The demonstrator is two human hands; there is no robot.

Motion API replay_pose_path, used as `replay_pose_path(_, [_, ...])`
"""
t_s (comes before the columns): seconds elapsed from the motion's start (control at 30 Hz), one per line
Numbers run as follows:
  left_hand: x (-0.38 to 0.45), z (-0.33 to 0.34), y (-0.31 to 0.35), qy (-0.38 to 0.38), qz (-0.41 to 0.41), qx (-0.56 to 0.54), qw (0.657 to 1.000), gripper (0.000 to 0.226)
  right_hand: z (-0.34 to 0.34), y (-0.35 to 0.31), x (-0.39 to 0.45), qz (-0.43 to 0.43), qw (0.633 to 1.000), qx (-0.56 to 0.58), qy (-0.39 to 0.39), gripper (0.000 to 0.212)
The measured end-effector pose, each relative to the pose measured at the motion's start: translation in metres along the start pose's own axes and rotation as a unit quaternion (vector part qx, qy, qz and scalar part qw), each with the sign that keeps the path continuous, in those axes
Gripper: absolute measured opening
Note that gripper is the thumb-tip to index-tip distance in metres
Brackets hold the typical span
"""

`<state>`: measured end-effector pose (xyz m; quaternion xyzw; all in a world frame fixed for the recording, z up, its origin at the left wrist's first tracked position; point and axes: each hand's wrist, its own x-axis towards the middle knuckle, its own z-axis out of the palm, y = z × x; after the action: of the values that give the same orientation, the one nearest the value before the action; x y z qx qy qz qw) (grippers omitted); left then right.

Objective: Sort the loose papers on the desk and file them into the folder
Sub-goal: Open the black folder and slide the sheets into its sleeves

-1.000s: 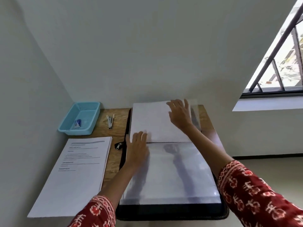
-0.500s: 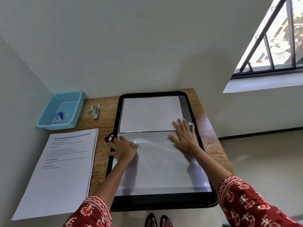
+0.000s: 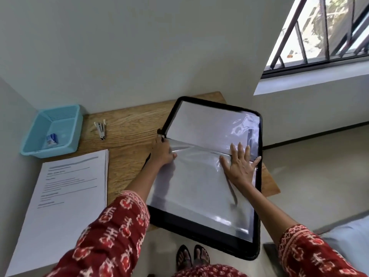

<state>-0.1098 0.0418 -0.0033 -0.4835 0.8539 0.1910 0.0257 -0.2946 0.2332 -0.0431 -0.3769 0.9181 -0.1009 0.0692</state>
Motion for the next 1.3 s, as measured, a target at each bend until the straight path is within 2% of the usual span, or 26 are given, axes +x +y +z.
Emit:
replay_pose_path(0.07, [-0.002,0.0,-0.007,-0.008,0.016,-0.01,1.0,0.064,0.003,-0.002,-0.002,0.009,1.0,-0.003,-0.004,0.083])
replay_pose_path(0.2, [-0.036,0.006,-0.023,-0.02,0.011,-0.033,0.999,0.097,-0.007,0.004,0.004,-0.001,0.999,-0.02,-0.047,0.072])
replay_pose_path(0.3, [-0.064,0.008,-0.043,-0.023,-0.016,-0.084,0.996,0.106,-0.022,-0.021,0.01,0.008,0.999,-0.026,-0.02,0.061])
replay_pose_path(0.37, [-0.083,0.004,-0.058,0.019,-0.03,-0.145,0.989,0.095,-0.024,-0.055,0.007,-0.027,1.0,-0.001,0.005,0.049])
replay_pose_path(0.43, [-0.103,-0.004,-0.078,0.119,-0.073,-0.19,0.972,0.065,-0.02,-0.095,-0.001,-0.099,0.994,0.038,0.003,0.045])
replay_pose_path(0.5, [-0.126,-0.013,-0.106,0.2,-0.136,-0.155,0.958,0.042,-0.01,-0.14,-0.015,-0.187,0.977,0.094,-0.039,0.054])
replay_pose_path(0.57, [-0.148,-0.022,-0.14,0.219,-0.223,-0.102,0.944,0.037,0.003,-0.182,-0.032,-0.265,0.951,0.128,-0.096,0.053])
replay_pose_path(0.67, [-0.178,-0.029,-0.185,0.196,-0.335,-0.079,0.918,0.039,0.019,-0.236,-0.057,-0.328,0.917,0.19,-0.123,0.01])
replay_pose_path(0.77, [-0.196,-0.033,-0.22,0.164,-0.367,-0.07,0.913,0.046,0.023,-0.286,-0.075,-0.351,0.874,0.277,-0.19,0.023])
replay_pose_path(0.83, [-0.199,-0.034,-0.238,0.146,-0.37,-0.064,0.915,0.05,0.029,-0.315,-0.074,-0.363,0.864,0.278,-0.21,0.022])
replay_pose_path(0.9, [-0.196,-0.036,-0.258,0.143,-0.369,-0.072,0.916,0.054,0.037,-0.347,-0.068,-0.386,0.868,0.226,-0.217,0.042])
replay_pose_path(1.1, [-0.181,-0.042,-0.287,0.18,-0.365,-0.103,0.908,0.053,0.051,-0.401,-0.039,-0.379,0.9,0.07,-0.204,0.065])
replay_pose_path(1.17, [-0.178,-0.041,-0.294,0.191,-0.364,-0.119,0.904,0.053,0.054,-0.409,-0.034,-0.374,0.902,0.076,-0.2,0.064])
replay_pose_path(1.3, [-0.174,-0.039,-0.299,0.226,-0.358,-0.146,0.894,0.054,0.047,-0.413,-0.028,-0.316,0.914,0.18,-0.178,0.039])
